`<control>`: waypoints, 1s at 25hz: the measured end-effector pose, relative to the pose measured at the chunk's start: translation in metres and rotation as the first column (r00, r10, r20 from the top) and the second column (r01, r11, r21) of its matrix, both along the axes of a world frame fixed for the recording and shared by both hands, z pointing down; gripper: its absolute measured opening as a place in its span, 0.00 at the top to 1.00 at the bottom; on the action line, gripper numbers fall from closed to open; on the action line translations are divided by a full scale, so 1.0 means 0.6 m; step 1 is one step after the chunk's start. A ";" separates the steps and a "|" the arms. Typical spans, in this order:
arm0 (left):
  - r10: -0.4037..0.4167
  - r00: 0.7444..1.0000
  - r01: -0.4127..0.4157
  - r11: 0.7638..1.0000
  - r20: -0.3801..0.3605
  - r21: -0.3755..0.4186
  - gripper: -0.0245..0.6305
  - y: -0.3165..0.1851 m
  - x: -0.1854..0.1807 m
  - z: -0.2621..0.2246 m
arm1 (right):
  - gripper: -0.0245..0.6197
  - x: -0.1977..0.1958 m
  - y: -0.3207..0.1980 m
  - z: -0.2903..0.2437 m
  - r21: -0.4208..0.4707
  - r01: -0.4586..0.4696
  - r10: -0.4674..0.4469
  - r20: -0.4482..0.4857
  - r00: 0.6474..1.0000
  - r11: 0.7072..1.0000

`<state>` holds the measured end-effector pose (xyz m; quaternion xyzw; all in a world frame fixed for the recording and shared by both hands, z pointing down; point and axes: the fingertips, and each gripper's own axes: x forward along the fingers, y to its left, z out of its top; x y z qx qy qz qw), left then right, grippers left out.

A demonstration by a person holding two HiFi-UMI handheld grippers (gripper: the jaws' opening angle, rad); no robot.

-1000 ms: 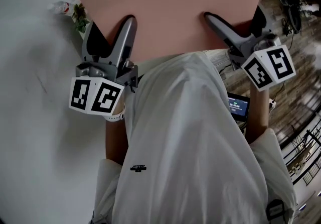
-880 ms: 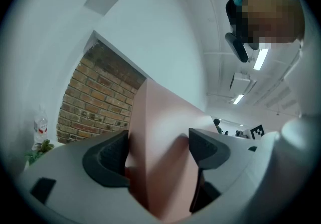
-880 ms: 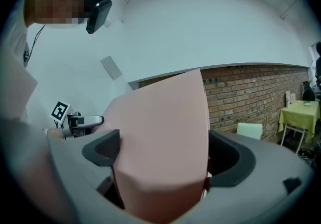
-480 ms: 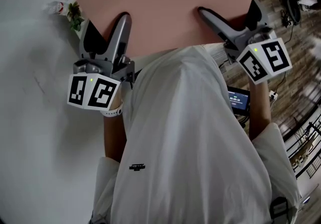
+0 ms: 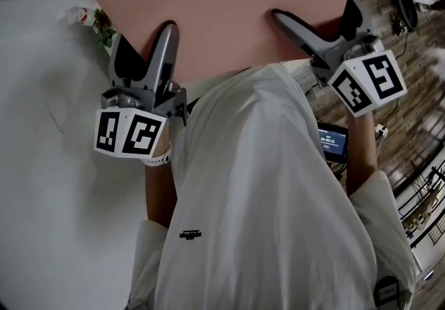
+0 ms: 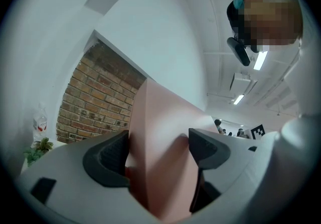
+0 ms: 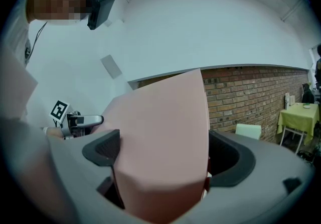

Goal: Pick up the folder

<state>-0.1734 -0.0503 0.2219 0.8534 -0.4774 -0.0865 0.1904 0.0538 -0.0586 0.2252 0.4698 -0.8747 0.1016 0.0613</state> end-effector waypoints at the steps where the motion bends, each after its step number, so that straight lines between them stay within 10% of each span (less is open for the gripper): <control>1: -0.001 1.000 0.001 1.000 0.001 -0.001 0.40 -0.001 -0.001 0.000 | 0.11 -0.001 -0.001 0.000 0.001 0.001 -0.001 0.000 1.000 1.000; 25: 0.020 1.000 -0.019 0.999 0.015 -0.025 0.40 0.004 0.024 0.012 | 0.11 0.027 0.009 0.025 -0.038 -0.022 0.022 0.025 0.999 0.999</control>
